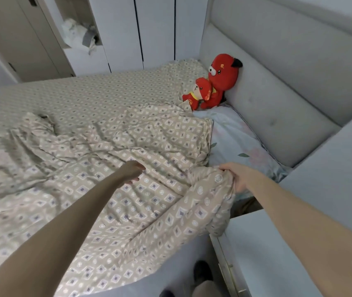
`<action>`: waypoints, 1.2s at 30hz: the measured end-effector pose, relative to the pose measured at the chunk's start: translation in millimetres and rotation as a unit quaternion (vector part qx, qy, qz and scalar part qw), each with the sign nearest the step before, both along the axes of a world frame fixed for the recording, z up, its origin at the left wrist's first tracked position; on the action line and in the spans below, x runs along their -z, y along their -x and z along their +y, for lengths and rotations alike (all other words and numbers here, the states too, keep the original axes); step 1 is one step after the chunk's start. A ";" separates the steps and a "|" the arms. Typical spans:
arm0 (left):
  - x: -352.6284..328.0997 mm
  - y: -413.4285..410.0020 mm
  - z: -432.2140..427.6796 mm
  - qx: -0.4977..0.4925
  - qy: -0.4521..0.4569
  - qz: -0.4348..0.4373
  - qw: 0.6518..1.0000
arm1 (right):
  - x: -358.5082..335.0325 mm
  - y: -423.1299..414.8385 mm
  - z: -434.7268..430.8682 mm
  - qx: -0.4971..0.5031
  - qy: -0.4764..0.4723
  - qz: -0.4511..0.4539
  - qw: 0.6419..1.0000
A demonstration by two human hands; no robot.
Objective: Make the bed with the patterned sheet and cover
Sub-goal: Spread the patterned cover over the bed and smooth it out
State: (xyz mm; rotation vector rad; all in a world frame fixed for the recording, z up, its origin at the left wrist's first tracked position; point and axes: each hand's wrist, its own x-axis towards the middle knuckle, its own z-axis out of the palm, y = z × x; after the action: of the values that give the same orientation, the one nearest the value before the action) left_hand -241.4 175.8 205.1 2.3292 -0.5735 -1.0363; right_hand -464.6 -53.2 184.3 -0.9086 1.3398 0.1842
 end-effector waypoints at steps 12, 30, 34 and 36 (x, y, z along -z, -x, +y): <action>108.0 -54.6 -118.5 0.059 -0.073 -0.023 0.995 | 85.1 -86.1 -103.1 0.120 0.001 0.030 0.992; 307.2 -91.8 -167.3 -0.359 -0.152 0.283 0.876 | 285.0 -169.3 -164.6 -0.261 0.108 0.172 0.944; 340.9 -104.5 -170.2 -0.355 -0.146 0.256 0.887 | 315.1 -190.5 -155.5 -0.156 -0.015 0.164 0.974; 355.0 -110.0 -175.0 -0.372 -0.130 0.261 0.881 | 325.4 -192.5 -151.7 -0.152 -0.041 0.167 0.973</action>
State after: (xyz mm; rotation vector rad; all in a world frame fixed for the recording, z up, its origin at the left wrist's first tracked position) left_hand -131.4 0.9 -149.9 2.0318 0.6608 -1.2964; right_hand -272.1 -204.9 -141.1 -1.0404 1.4826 0.6485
